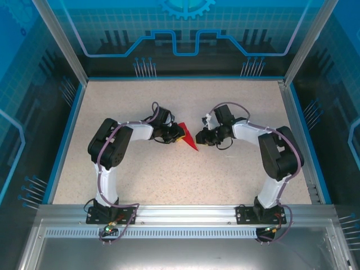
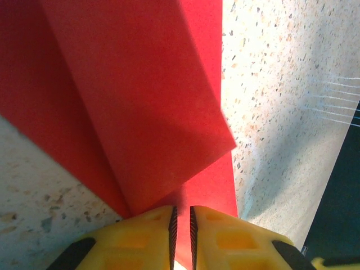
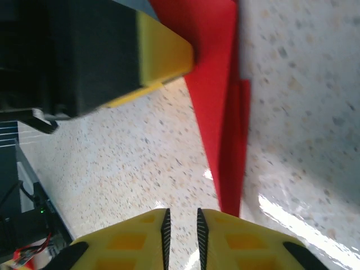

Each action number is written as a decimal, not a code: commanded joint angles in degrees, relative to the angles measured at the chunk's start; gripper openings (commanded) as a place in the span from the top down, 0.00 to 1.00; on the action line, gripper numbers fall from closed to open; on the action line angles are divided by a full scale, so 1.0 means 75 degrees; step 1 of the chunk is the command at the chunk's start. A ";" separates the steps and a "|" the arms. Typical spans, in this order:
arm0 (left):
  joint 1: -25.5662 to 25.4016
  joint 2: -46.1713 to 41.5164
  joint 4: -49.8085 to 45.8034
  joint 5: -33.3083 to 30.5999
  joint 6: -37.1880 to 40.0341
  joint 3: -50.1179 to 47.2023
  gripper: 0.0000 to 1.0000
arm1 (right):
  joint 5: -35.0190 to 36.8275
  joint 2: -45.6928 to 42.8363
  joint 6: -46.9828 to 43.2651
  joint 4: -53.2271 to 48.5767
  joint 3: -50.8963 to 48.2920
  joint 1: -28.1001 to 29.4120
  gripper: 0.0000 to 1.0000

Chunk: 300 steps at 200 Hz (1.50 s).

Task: Fold a paper plane with a square sheet of paper (pick it up from the middle)
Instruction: Fold the wing for the fifth time at the center of the table.

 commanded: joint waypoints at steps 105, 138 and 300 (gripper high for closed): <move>-0.0044 0.0306 -0.0635 -0.0187 0.0204 0.0153 0.85 | 0.0739 0.1902 -0.0629 -0.1550 0.2119 0.0851 0.84; -0.0044 0.0308 -0.0927 -0.0319 0.0219 0.0257 0.85 | 0.1146 0.1986 -0.0771 -0.1881 0.2157 0.0855 0.84; -0.0044 0.0451 -0.1846 -0.0774 0.0383 0.0630 0.86 | 0.1338 0.1607 -0.1247 -0.2493 0.1791 0.0818 0.86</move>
